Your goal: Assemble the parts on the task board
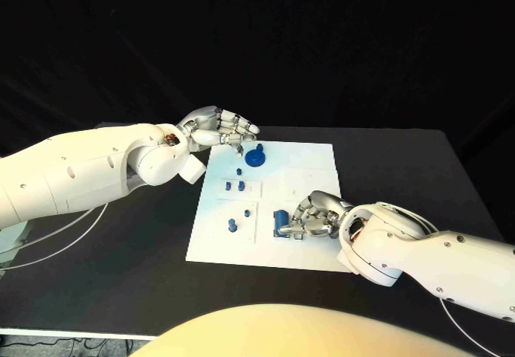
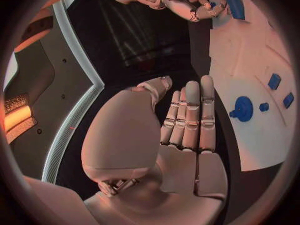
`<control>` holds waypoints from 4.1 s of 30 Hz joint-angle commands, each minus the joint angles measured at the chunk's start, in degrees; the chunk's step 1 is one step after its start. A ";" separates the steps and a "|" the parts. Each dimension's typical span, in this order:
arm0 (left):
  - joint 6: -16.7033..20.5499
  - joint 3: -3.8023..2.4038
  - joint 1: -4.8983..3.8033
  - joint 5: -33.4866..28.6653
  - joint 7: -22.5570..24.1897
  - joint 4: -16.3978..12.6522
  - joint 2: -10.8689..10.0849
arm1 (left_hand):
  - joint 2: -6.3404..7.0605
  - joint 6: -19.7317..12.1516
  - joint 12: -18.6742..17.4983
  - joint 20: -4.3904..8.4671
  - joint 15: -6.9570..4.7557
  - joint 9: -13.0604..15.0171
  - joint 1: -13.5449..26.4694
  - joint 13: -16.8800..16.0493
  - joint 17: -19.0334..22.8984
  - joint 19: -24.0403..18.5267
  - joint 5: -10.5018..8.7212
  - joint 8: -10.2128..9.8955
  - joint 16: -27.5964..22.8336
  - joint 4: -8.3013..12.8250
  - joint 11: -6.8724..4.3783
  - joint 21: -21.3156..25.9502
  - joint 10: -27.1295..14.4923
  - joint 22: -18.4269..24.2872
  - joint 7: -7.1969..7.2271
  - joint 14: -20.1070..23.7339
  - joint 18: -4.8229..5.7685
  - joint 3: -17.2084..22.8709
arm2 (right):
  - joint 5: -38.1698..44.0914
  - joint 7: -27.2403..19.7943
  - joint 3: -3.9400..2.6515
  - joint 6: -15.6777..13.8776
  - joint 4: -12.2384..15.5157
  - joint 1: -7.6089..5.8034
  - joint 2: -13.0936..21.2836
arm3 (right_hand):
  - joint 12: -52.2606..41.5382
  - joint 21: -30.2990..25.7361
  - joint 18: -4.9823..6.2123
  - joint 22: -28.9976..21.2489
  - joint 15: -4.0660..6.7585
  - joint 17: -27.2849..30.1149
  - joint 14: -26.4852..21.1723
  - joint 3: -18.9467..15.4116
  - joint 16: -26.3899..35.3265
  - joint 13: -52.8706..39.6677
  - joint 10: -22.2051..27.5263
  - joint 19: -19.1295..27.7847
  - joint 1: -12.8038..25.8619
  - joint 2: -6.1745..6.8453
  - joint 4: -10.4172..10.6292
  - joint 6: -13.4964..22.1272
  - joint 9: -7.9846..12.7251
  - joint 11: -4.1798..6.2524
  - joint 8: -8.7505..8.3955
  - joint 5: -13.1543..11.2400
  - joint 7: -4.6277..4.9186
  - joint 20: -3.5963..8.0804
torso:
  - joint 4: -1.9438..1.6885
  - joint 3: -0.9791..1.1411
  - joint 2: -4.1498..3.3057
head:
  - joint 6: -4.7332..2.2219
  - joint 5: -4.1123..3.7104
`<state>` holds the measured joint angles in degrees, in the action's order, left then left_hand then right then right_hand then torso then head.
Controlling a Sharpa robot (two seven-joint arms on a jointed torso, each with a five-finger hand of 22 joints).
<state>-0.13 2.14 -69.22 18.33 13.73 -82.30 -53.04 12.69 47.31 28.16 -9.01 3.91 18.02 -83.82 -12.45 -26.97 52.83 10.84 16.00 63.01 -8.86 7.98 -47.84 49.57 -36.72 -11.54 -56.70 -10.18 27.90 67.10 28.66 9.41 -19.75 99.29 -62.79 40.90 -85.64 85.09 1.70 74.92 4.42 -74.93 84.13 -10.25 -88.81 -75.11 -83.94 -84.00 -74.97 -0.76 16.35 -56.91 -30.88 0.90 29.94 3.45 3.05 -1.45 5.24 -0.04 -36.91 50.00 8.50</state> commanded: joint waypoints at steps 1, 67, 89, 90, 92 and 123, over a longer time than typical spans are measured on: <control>-0.68 -0.04 -0.02 -0.42 0.13 -0.15 0.01 | -0.68 -0.19 0.23 -0.05 -0.13 -0.10 0.05 0.07 0.09 -0.24 0.19 0.25 -0.35 0.15 0.07 0.26 -0.23 0.06 -0.04 0.34 -0.36 -0.05 | 1.11 0.65 0.00 1.50 -0.32 0.12 -0.16 | 0.17 0.25 -0.59 12.08 0.46 -12.80 5.38 0.41 -0.19 -11.07 -3.06 -4.70 -0.46 -0.22 0.10 0.03 0.10 0.30 0.37 0.07 -0.11 0.29 | 0.06 0.02 0.06 | 0.00 0.09; -0.76 -0.04 -0.01 -0.35 0.36 0.11 0.28 | -0.81 -0.18 0.39 -0.06 -0.12 -0.14 0.10 0.10 0.11 -0.22 0.22 0.34 -0.41 0.11 0.07 0.34 -0.15 0.11 -0.09 0.33 -0.35 -0.04 | 10.97 3.47 0.05 -3.89 -1.48 0.25 -0.48 | -0.25 0.34 -0.64 12.33 1.17 -12.81 5.39 4.61 -0.14 -11.81 -3.61 -4.80 -8.39 0.52 -0.49 -0.91 1.75 1.10 0.64 0.13 -0.97 0.95 | 0.02 0.02 0.08 | 0.00 -1.29; -1.25 -0.02 0.00 -0.37 1.49 -0.31 -0.33 | -0.37 -0.47 0.57 -0.22 0.03 -0.28 1.25 0.21 0.11 -0.32 0.20 0.36 -0.51 -0.59 0.14 0.80 -0.26 0.40 -0.11 0.40 -0.31 -0.65 | 5.23 -0.77 -0.33 -6.79 3.72 -0.99 11.87 | 2.17 -1.98 -0.18 11.18 -1.54 -11.27 5.02 10.25 0.67 -10.42 -2.06 -4.18 -4.25 4.93 0.22 4.32 5.58 -2.15 -6.57 0.10 2.81 -1.27 | 0.31 -0.03 0.13 | 0.00 -2.35; -1.32 -0.01 0.00 -0.38 1.62 -0.41 -0.35 | -0.32 -0.50 0.59 -0.24 0.03 -0.30 1.36 0.21 0.11 -0.33 0.21 0.37 -0.51 -0.68 0.14 0.87 -0.28 0.45 -0.10 0.40 -0.32 -0.73 | 6.09 -0.37 -0.30 -6.87 3.66 -0.62 12.23 | 2.17 -2.03 -0.17 11.16 -1.57 -11.32 5.03 10.51 0.66 -10.43 -2.06 -4.17 -4.03 5.08 0.25 4.05 5.60 -2.17 -6.59 0.09 2.80 -1.34 | 0.27 -0.06 0.14 | 0.00 -2.43; -1.39 -0.01 0.00 -0.39 1.76 -0.54 -0.37 | -0.32 -0.50 0.59 -0.24 0.03 -0.30 1.36 0.21 0.11 -0.33 0.21 0.37 -0.51 -0.68 0.14 0.87 -0.28 0.45 -0.10 0.40 -0.32 -0.73 | 7.33 0.34 -0.26 -6.96 3.62 0.02 12.63 | 2.17 -1.95 -0.18 11.22 -1.58 -11.27 5.02 11.09 0.69 -10.44 -2.06 -4.19 -3.48 5.55 0.28 3.51 5.61 -2.13 -6.65 0.09 2.74 -1.43 | 0.27 -0.09 0.14 | 0.00 -2.47; -1.73 0.08 0.05 -0.43 1.66 -0.71 -0.61 | -0.42 -0.56 0.66 -0.27 0.03 -0.33 1.50 0.23 0.09 -0.30 0.26 0.39 -0.50 -0.86 0.11 1.06 -0.31 0.58 -0.08 0.38 -0.34 -0.77 | 14.72 6.15 -0.01 0.01 -0.88 4.33 8.22 | 2.05 -1.59 -0.27 11.58 -0.73 -11.65 5.12 20.87 0.56 -10.71 -2.27 -4.39 -6.50 8.38 -2.58 0.73 5.46 -1.15 -7.06 0.10 1.66 -0.77 | 0.14 -0.06 0.10 | 0.00 -2.27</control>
<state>-0.78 2.25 -69.17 18.32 14.68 -82.84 -53.72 12.45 47.10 28.58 -9.01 3.91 17.79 -82.84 -12.28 -26.94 52.83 10.84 16.20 62.78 -9.49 7.98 -46.98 49.57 -36.20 -11.75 -56.71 -10.18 27.27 79.60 32.15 8.75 -25.58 99.08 -59.22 49.33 -83.40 83.32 1.71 74.90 3.27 -74.91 84.03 10.41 -88.36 -74.93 -83.83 -84.00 -80.98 7.95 13.87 -55.94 -26.14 -0.62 23.38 3.31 4.86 -2.49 5.38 -0.15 -36.79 50.00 6.22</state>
